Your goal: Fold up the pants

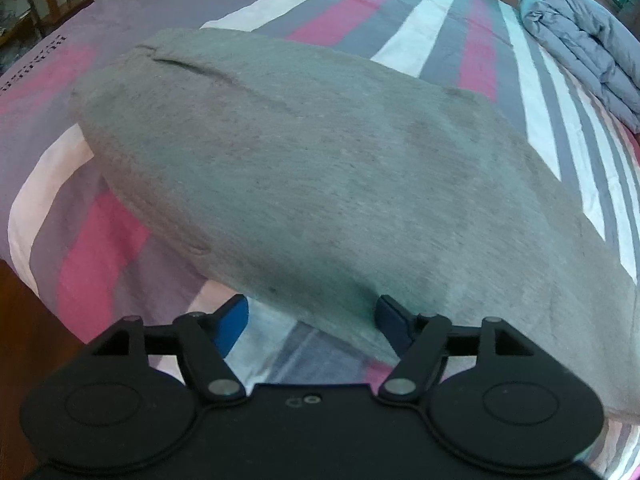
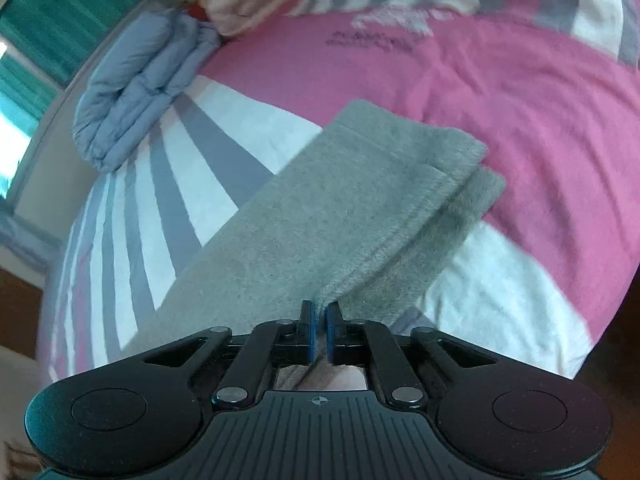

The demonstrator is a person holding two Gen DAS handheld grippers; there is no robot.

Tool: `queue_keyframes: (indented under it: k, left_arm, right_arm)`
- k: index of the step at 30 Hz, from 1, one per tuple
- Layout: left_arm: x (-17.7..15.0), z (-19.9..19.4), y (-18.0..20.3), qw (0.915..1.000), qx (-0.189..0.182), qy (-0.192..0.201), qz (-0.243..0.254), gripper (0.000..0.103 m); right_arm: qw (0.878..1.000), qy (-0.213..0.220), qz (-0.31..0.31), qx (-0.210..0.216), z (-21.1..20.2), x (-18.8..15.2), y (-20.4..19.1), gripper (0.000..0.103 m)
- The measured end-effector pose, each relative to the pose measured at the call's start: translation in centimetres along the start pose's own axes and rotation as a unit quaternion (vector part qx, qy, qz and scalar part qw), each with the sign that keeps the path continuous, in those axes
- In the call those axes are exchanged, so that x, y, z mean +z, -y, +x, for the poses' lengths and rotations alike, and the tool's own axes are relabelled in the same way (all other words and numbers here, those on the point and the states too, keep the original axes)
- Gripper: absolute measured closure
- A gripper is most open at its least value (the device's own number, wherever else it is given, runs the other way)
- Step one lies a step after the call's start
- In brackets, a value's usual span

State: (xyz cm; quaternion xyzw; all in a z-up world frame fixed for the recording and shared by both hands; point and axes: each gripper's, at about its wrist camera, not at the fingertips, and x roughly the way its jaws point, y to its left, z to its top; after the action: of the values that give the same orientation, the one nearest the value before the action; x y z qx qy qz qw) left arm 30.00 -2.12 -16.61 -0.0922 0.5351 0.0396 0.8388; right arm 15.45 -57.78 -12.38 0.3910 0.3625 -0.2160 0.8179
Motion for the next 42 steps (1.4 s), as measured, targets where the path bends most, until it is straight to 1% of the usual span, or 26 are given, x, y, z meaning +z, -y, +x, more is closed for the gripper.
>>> queue_keyframes:
  k: [2, 4, 5, 7, 9, 12, 13, 15, 17, 19, 20, 21, 22, 23, 24, 27, 28, 29, 30, 31, 33, 35, 37, 42]
  left_arm:
    - [0.0, 0.1, 0.0, 1.0000, 0.001, 0.000, 0.002, 0.037]
    - [0.1, 0.1, 0.1, 1.0000, 0.004, 0.001, 0.006, 0.037]
    - [0.0, 0.1, 0.1, 1.0000, 0.004, 0.002, 0.005, 0.037]
    - [-0.1, 0.0, 0.0, 1.0000, 0.002, 0.001, 0.006, 0.037]
    - [0.0, -0.2, -0.3, 1.0000, -0.002, 0.000, 0.003, 0.038]
    - [0.2, -0.9, -0.4, 0.9999, -0.002, 0.007, 0.010, 0.040]
    - [0.1, -1.2, -0.2, 0.9997, 0.002, 0.013, 0.019, 0.041]
    - [0.1, -1.3, 0.3, 0.9993, 0.003, 0.015, 0.035, 0.041]
    - [0.0, -0.9, 0.9, 0.9990, 0.010, 0.008, 0.042, 0.040]
    - [-0.2, -0.4, 1.0, 0.9989, 0.017, 0.005, 0.042, 0.037]
    - [-0.2, -0.3, 0.9, 0.9990, 0.018, 0.006, 0.041, 0.036]
    - [-0.2, -0.4, 0.7, 0.9992, 0.016, 0.006, 0.035, 0.036]
    - [-0.2, -0.8, 0.6, 0.9994, 0.012, 0.007, 0.031, 0.037]
    - [-0.2, -1.2, 0.6, 0.9994, 0.011, 0.012, 0.032, 0.038]
    - [-0.3, -1.6, 0.6, 0.9991, 0.013, 0.018, 0.036, 0.039]
    - [-0.6, -2.8, 1.6, 0.9971, 0.024, 0.039, 0.061, 0.039]
    - [-0.7, -3.3, 2.2, 0.9967, 0.018, 0.044, 0.066, 0.039]
    - [-0.7, -3.5, 2.5, 0.9964, 0.012, 0.047, 0.069, 0.039]
    - [-0.9, -4.0, 3.2, 0.9958, 0.006, 0.052, 0.075, 0.039]
    - [-1.2, -4.2, 3.8, 0.9952, 0.004, 0.056, 0.081, 0.039]
    - [-1.7, -4.9, 5.1, 0.9934, 0.000, 0.064, 0.096, 0.039]
    - [-2.5, -5.5, 6.6, 0.9909, -0.008, 0.070, 0.115, 0.038]
    - [-3.2, -5.8, 8.1, 0.9882, -0.017, 0.073, 0.133, 0.038]
    - [-4.9, -5.3, 10.7, 0.9830, -0.033, 0.070, 0.166, 0.034]
  right_arm:
    - [1.000, 0.013, -0.014, 0.001, -1.0, -0.7, 0.0, 0.098]
    - [1.000, 0.002, -0.029, -0.008, -0.7, -1.5, 0.2, 0.098]
    - [1.000, -0.006, -0.022, -0.016, -0.2, -1.9, 0.8, 0.098]
    - [1.000, -0.020, 0.005, -0.018, 0.5, -2.3, 1.9, 0.098]
    - [0.999, -0.028, -0.002, -0.022, 0.8, -2.1, 1.7, 0.098]
    - [1.000, -0.015, 0.019, -0.003, -0.6, -1.0, 1.5, 0.098]
    - [1.000, -0.006, 0.012, -0.004, -1.2, -0.8, 1.2, 0.097]
    - [1.000, 0.013, -0.024, -0.012, -2.0, -0.7, -0.1, 0.097]
    - [0.998, 0.023, -0.058, -0.002, -2.0, -1.1, -1.6, 0.097]
    - [0.996, 0.011, -0.093, 0.007, -1.0, -1.9, -3.3, 0.097]
    - [0.994, -0.002, -0.112, 0.006, -0.2, -2.4, -4.0, 0.097]
    - [0.991, -0.019, -0.131, -0.006, 0.8, -2.9, -4.5, 0.097]
    - [0.988, -0.044, -0.148, -0.029, 2.2, -3.4, -4.8, 0.097]
    - [0.987, -0.056, -0.146, -0.034, 2.8, -3.6, -4.7, 0.097]
    - [0.989, -0.052, -0.137, -0.031, 2.6, -3.6, -4.6, 0.097]
    - [0.993, -0.038, -0.115, 0.007, 1.1, -3.2, -4.6, 0.095]
    - [0.993, -0.033, -0.116, 0.014, 0.6, -3.2, -4.8, 0.085]
    - [0.992, -0.029, -0.118, 0.019, 0.1, -3.2, -5.0, 0.060]
    - [0.992, -0.023, -0.118, 0.027, -0.4, -3.3, -5.1, 0.045]
    - [0.992, -0.013, -0.117, 0.036, -0.8, -3.5, -5.2, 0.026]
    - [0.990, 0.002, -0.132, 0.048, -1.7, -4.1, -6.0, 0.025]
    - [0.986, 0.001, -0.163, 0.042, -2.0, -4.5, -7.0, 0.025]
    - [0.983, 0.002, -0.179, 0.047, -2.3, -5.0, -7.5, 0.025]
    - [0.982, -0.012, -0.180, 0.053, -2.1, -5.9, -7.4, 0.025]
